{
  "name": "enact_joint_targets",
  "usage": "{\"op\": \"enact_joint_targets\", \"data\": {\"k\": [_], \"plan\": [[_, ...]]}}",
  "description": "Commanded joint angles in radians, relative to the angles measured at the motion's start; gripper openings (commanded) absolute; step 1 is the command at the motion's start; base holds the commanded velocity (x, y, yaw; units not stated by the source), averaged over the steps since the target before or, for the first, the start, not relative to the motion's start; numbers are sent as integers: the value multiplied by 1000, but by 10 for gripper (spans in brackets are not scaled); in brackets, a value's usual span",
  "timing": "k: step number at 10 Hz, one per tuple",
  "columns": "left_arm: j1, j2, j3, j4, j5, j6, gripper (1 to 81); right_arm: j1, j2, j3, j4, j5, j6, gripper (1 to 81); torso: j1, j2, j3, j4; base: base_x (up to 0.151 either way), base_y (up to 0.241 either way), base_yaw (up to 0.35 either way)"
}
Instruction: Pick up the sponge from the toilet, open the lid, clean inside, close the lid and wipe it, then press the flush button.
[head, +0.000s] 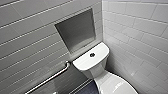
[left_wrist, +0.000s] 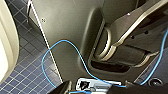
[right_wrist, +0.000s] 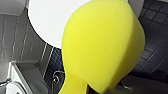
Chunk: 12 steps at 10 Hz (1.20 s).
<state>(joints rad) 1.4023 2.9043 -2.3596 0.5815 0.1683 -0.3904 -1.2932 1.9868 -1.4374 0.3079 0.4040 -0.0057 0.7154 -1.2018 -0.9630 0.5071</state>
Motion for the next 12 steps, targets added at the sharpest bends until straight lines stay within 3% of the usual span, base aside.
{"op": "enact_joint_targets", "data": {"k": [1,5,8,10,12], "plan": [[10,-13,-3,6,79,5,811,114,-44,46,16,-74,3,10,0,0,0,0,0,0,0],[16,-5,-21,4,77,4,811,375,51,-72,68,-254,3,10,4,-7,0,6,0,0,0],[19,38,-95,3,76,4,811,614,153,-225,82,-468,7,10,4,-7,0,6,0,0,0],[19,57,-107,3,76,4,811,705,261,-352,83,-508,7,10,4,-7,0,6,0,0,0],[27,64,-107,4,76,4,811,775,441,-604,120,-527,15,10,4,-7,0,6,0,0,0]]}}
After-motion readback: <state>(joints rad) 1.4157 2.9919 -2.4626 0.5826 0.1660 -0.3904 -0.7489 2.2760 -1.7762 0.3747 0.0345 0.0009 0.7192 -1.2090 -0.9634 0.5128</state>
